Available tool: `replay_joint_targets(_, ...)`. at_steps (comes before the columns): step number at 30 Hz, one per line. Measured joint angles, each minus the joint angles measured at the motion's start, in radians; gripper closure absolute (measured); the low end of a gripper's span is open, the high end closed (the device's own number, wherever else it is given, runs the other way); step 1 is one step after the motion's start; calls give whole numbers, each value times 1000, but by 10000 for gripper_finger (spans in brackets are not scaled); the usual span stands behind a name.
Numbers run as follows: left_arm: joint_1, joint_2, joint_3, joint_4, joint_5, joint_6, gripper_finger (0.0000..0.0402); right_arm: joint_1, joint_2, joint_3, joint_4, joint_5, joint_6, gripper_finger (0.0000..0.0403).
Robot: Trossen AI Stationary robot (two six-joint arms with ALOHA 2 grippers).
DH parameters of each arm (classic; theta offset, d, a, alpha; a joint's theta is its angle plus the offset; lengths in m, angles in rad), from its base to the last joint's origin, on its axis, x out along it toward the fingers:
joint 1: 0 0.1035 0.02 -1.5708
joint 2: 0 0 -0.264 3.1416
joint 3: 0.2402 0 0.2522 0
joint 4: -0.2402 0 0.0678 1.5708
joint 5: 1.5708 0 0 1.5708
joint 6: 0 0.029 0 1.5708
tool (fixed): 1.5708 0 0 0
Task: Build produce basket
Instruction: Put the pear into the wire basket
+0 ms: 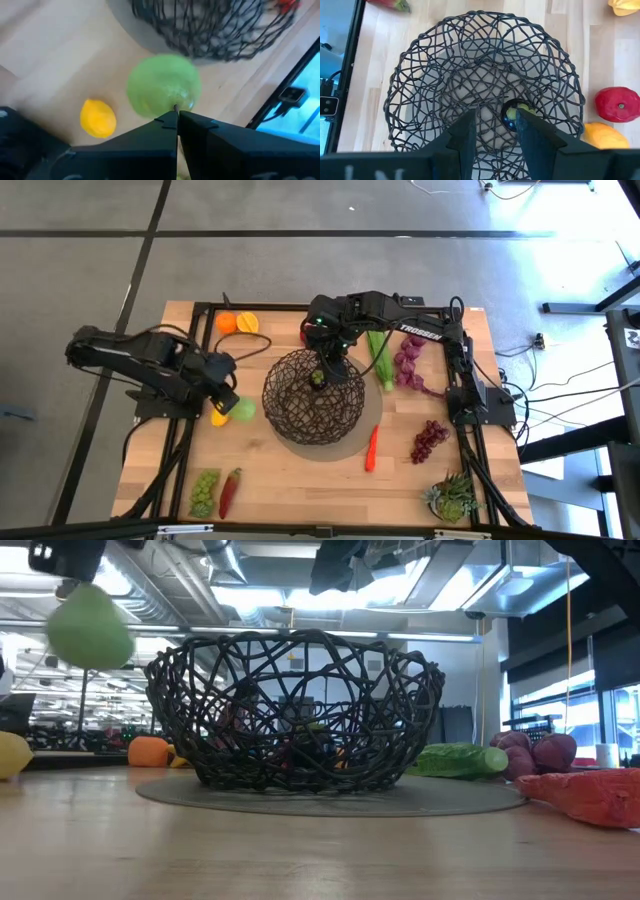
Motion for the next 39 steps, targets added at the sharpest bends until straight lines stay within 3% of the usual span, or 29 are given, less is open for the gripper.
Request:
replay_joint_targets(7,0,10,116,-55,-42,86,401,-7,-45,-1,9,64,-1,270)
replay_joint_targets(12,18,21,169,1,-128,160,401,-7,-93,-1,26,75,2,270)
replay_joint_targets(17,67,72,200,13,-147,266,402,-6,-131,-1,40,100,1,270)
replay_joint_targets(24,159,166,202,52,-120,435,401,-7,-175,-1,58,241,-22,270)
replay_joint_targets(30,244,249,202,180,-19,606,401,-6,-180,0,61,313,-21,270)
replay_joint_targets(39,339,365,203,216,16,757,401,-7,-180,0,18,324,-23,270)
